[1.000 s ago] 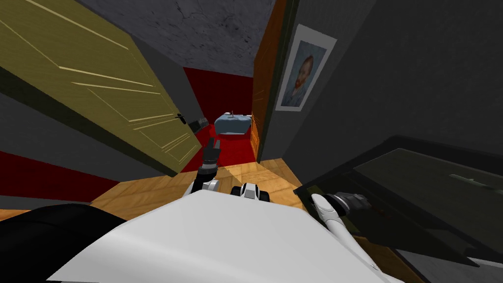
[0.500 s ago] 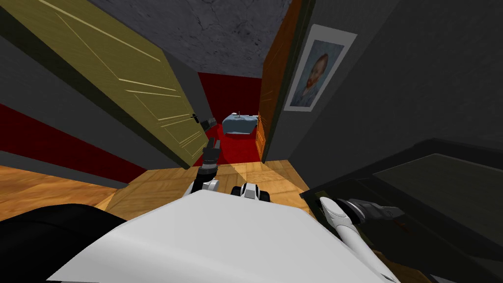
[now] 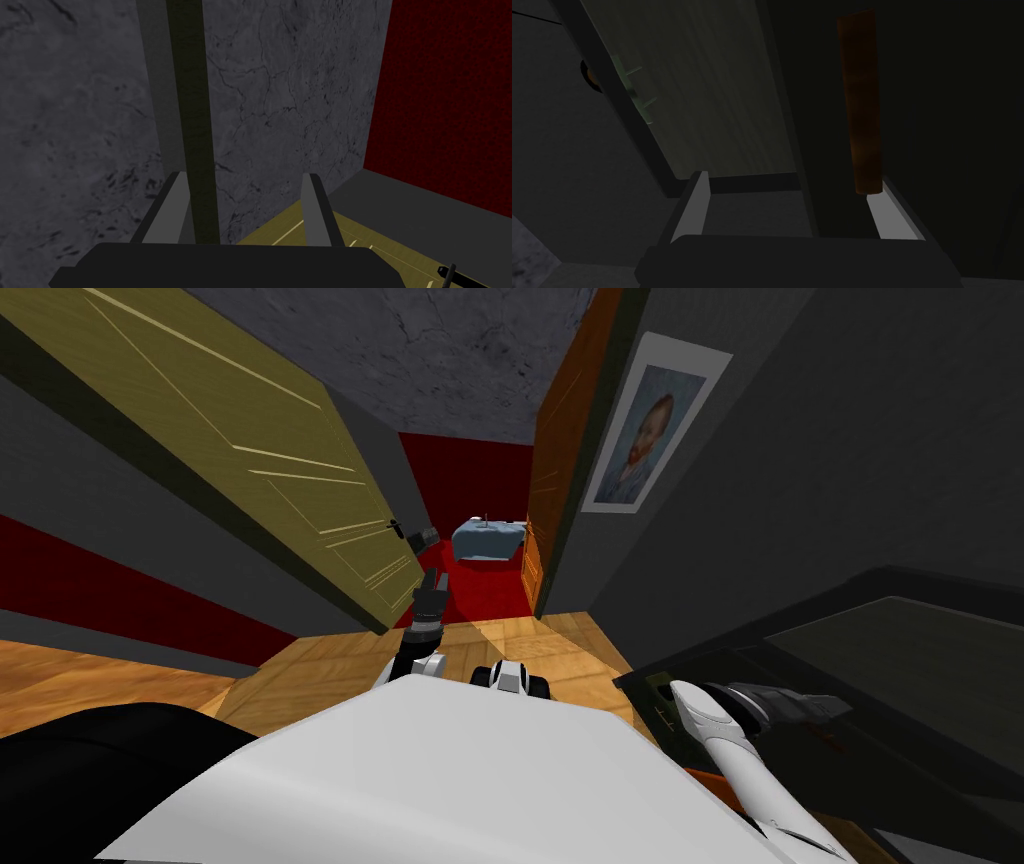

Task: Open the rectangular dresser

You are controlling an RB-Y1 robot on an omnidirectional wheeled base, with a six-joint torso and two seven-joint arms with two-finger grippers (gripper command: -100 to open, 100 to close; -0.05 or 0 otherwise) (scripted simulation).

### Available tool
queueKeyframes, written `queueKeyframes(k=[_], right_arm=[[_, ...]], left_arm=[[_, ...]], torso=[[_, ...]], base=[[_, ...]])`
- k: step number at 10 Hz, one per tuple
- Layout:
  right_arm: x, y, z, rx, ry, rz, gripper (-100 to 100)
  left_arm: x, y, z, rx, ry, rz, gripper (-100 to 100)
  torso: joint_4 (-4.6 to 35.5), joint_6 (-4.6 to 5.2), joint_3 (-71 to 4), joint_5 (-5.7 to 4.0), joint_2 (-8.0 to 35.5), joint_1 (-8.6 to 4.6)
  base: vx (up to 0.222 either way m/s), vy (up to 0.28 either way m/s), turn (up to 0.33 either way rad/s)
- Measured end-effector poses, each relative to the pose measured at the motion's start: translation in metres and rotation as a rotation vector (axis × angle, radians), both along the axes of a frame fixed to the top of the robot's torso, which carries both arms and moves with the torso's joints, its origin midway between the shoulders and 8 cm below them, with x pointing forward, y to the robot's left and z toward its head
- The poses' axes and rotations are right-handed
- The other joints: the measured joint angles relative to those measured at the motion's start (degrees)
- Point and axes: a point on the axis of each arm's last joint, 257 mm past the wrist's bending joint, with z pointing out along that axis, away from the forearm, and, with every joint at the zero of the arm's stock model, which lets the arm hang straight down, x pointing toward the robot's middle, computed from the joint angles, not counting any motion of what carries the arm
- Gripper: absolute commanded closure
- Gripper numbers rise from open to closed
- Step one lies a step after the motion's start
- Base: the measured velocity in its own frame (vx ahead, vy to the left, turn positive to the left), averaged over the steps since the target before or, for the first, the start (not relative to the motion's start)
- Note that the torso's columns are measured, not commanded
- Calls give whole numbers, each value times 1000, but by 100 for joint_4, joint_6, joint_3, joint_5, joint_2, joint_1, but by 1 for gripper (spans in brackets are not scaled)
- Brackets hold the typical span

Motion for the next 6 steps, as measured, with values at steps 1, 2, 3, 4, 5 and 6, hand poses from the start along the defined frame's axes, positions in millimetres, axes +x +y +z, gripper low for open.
queueKeyframes(k=[1, 2, 3, 4, 5, 6], right_arm=[[1, -1, 0, 2, 0, 2, 0], [1, -1, 0, 2, 0, 2, 0], [1, -1, 0, 2, 0, 2, 0], [1, -1, 0, 2, 0, 2, 0], [1, -1, 0, 2, 0, 2, 0], [1, -1, 0, 2, 0, 2, 0]], left_arm=[[0, 0, 0, 0, 0, 0, 0], [0, 0, 0, 0, 0, 0, 0], [0, 0, 0, 0, 0, 0, 0], [0, 0, 0, 0, 0, 0, 0], [0, 0, 0, 0, 0, 0, 0], [0, 0, 0, 0, 0, 0, 0]], torso=[[-2, 1, -2, -6, -3, -20], [-2, 1, -2, -9, -3, -26], [-1, 0, -2, -7, -2, -18], [-1, 0, -1, -4, -1, -9], [-1, 0, -1, -2, 0, -3], [0, 0, 0, -1, 0, -2]], base=[[-1, 11, 3], [0, 0, 0], [0, 0, 0], [0, 0, 0], [0, 0, 0], [0, 0, 0]])
